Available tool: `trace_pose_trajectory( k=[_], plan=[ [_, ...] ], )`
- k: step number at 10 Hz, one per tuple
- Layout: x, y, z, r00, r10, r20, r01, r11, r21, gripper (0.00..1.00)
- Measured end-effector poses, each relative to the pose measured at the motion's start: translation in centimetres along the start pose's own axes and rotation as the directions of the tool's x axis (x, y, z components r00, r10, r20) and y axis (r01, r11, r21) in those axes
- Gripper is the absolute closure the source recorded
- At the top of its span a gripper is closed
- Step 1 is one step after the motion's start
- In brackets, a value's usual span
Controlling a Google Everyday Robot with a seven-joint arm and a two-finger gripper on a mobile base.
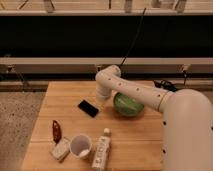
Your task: Push the eraser across the table
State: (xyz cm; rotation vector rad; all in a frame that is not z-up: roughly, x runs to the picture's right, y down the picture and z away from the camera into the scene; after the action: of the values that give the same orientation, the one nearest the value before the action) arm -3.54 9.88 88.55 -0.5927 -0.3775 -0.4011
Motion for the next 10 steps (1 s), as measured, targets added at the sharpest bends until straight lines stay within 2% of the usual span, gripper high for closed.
trace_pose_trajectory(
  k=[3, 6, 10],
  plan=[
    [-1.4, -1.4, 0.7, 1.0, -0.028, 0.01, 0.028, 1.0, -0.006, 0.98],
    [-0.9, -1.7, 1.0, 0.999, -0.048, 0.015, 0.049, 0.999, -0.016, 0.98],
    [-2.1, -3.0, 1.6, 0.997, -0.077, 0.025, 0.078, 0.997, -0.017, 0.98]
  ],
)
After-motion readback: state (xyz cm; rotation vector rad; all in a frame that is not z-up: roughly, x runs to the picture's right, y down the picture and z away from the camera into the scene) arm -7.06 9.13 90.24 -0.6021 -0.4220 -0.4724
